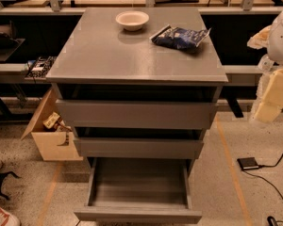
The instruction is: Place blue chip bag into bottom drawer
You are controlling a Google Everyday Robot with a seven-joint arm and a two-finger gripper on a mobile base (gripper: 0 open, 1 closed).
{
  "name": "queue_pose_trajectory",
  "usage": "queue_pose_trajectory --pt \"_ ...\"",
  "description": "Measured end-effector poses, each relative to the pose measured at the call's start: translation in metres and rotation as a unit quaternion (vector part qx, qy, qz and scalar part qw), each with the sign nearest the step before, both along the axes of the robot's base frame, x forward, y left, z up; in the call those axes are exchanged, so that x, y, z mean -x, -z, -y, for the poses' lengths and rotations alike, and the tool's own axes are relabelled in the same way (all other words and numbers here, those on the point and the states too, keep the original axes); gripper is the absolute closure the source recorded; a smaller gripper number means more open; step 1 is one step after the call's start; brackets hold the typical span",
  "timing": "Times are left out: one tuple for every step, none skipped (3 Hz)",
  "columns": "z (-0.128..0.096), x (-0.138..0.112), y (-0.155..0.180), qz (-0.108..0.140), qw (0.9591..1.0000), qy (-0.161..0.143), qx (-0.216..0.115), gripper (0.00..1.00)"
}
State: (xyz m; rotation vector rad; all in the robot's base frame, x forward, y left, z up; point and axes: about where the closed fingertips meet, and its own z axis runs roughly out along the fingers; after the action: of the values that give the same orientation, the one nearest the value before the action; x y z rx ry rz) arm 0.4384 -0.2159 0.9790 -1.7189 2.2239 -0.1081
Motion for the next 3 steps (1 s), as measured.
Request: queue_pose_trajectory --pt "0.000 0.000 0.000 0.000 1.0000 0.000 0.000 0.00" --pt "-0.007 -0.037 0.006 0.025 0.9996 0.006 -0.006 0.00" --pt "-0.016 -0.096 0.012 0.068 0.9968 0.023 -0.035 0.00"
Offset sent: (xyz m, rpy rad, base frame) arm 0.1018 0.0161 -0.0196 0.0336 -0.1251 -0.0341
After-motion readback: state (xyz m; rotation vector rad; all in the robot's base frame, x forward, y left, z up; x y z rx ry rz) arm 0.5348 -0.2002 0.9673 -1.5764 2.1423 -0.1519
